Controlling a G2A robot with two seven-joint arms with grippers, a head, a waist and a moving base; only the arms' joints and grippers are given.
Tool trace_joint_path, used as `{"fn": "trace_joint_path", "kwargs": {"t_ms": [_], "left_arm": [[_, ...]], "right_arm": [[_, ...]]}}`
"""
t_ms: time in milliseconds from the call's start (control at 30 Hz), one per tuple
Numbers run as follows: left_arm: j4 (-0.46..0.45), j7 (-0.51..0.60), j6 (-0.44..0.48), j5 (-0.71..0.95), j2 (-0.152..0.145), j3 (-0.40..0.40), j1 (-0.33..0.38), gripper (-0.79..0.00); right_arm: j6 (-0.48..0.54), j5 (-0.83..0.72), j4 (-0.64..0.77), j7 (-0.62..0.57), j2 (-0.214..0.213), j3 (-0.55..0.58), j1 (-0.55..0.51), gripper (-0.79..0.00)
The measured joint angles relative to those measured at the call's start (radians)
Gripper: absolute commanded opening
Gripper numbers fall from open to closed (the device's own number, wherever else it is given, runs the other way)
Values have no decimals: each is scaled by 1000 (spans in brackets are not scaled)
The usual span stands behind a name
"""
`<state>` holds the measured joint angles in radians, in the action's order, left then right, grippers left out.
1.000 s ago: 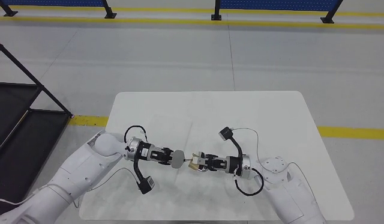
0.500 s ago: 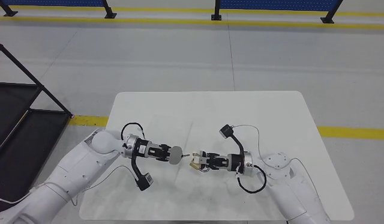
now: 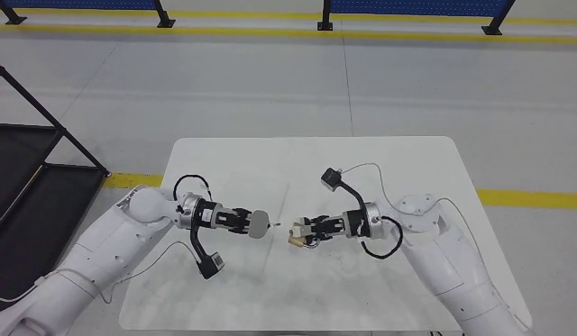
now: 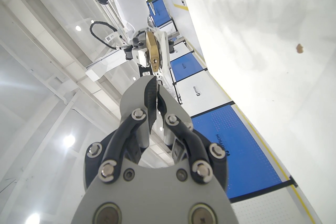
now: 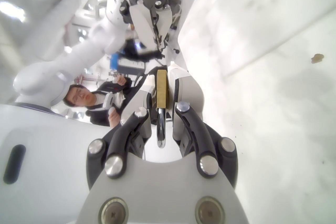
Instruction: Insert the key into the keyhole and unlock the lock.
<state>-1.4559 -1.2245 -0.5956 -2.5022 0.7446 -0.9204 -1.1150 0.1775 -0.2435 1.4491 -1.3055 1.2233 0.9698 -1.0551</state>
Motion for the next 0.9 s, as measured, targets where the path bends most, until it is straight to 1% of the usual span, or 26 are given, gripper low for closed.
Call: {"fn": "trace_joint_path", "kwargs": {"t_ms": [133, 233, 300, 667, 767, 900], "left_arm": [[11, -13, 13, 6, -1, 10, 27, -785], [18, -25, 25, 15, 0, 23, 49, -785], [12, -32, 32, 18, 0, 32, 65, -785], [11, -31, 32, 18, 0, 33, 67, -785], [0, -19, 50, 9, 2, 31, 66, -785], [4, -60, 61, 18, 1, 17, 78, -785]], "right_arm": [[-43, -28, -60, -71, 13, -43, 100, -785], [-60, -52, -117, -132, 29, -88, 175, -785], [-62, -64, -142, -154, 34, -103, 205, -785], [-61, -63, -139, -152, 33, -101, 200, -785], [-70, -62, -131, -142, 31, -97, 199, -785], [-90, -78, -131, -223, 24, -91, 222, -785]]}}
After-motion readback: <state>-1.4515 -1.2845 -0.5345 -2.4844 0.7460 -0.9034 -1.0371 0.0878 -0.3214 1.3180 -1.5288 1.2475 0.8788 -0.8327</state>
